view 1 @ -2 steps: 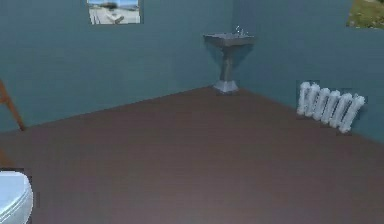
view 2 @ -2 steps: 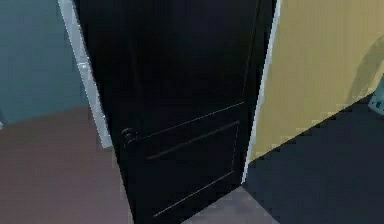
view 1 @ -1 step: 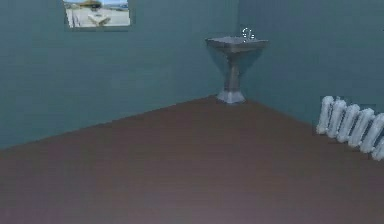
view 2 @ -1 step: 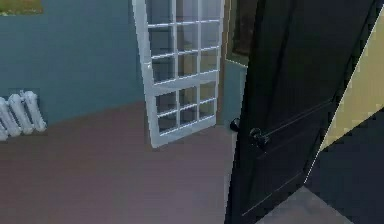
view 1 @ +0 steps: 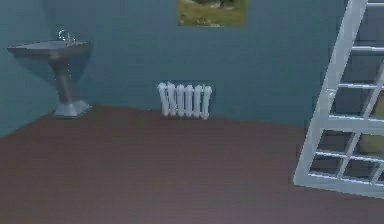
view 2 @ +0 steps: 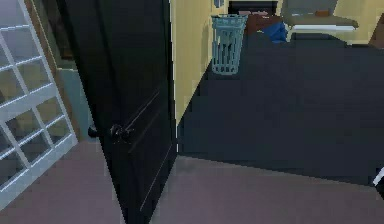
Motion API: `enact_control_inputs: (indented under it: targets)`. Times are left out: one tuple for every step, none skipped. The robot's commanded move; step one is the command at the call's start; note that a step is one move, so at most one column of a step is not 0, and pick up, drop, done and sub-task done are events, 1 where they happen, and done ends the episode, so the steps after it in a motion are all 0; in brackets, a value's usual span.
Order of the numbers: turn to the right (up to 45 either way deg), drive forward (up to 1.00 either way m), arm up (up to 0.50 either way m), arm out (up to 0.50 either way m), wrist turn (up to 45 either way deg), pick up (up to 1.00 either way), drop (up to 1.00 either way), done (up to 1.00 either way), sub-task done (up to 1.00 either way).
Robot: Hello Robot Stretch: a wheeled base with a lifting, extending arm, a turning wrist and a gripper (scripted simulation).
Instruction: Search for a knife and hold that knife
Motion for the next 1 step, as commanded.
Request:
enact_control_inputs:
  targets:
    - [24.0, 0.00, 0.00, 0.00, 0.0, 0.00, 0.00, 0.00, 0.00]
